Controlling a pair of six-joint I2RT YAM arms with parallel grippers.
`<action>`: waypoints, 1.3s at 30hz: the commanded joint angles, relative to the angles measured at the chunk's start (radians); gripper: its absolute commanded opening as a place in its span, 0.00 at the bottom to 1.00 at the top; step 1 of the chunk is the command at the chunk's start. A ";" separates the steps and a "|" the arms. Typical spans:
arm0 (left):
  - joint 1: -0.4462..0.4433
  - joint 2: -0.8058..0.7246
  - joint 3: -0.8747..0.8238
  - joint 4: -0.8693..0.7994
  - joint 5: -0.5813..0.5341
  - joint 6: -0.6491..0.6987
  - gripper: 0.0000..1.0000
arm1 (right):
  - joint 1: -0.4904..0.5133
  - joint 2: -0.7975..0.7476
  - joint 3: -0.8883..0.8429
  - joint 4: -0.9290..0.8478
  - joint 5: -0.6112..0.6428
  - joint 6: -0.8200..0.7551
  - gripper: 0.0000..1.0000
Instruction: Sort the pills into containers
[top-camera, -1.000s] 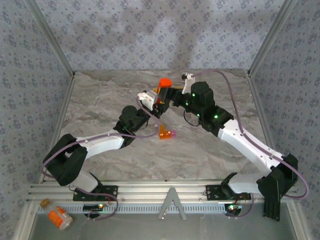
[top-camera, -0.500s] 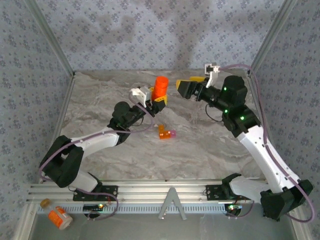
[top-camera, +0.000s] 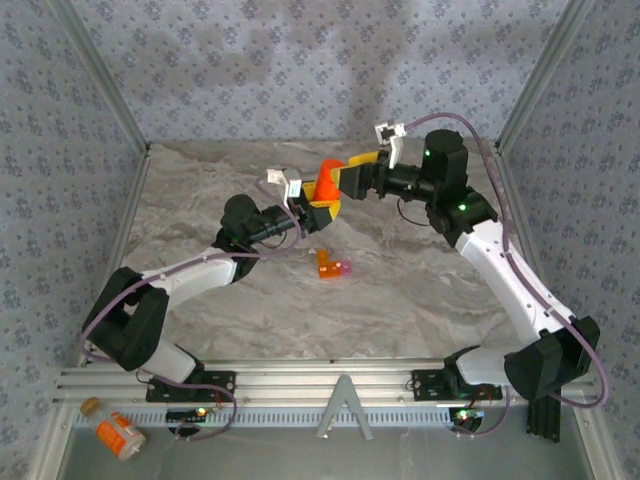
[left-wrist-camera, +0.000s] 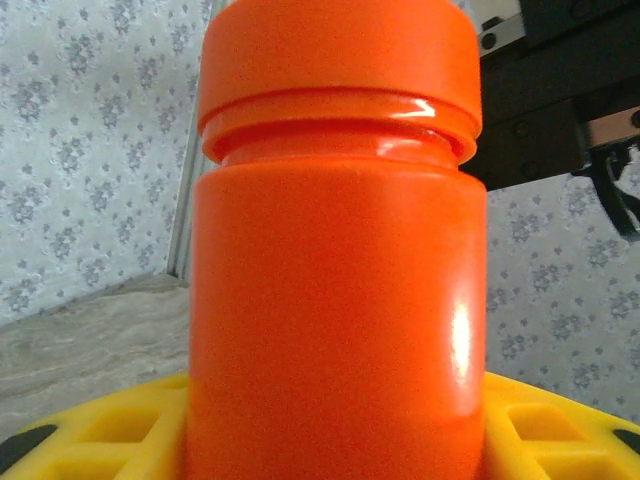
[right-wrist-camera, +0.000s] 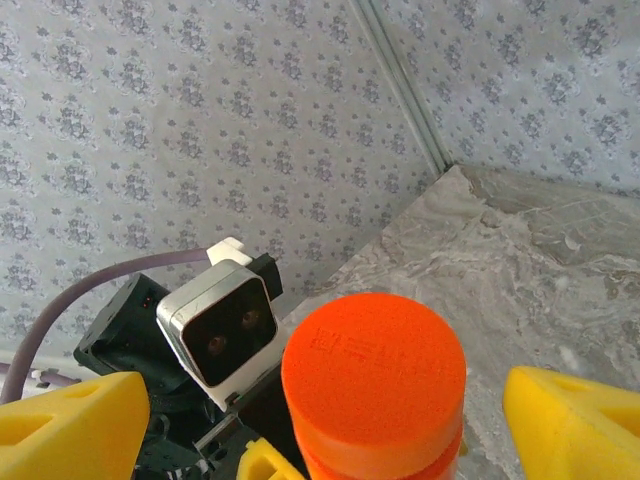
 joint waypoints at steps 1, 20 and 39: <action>0.006 0.003 0.044 0.039 0.059 -0.033 0.00 | 0.006 0.023 0.033 0.007 -0.037 -0.020 0.92; 0.006 0.007 0.050 0.042 0.064 -0.037 0.00 | 0.017 0.061 0.033 0.034 -0.062 0.003 0.65; 0.005 -0.012 0.060 -0.028 -0.022 0.042 0.00 | 0.089 0.049 0.016 -0.065 0.050 -0.126 0.23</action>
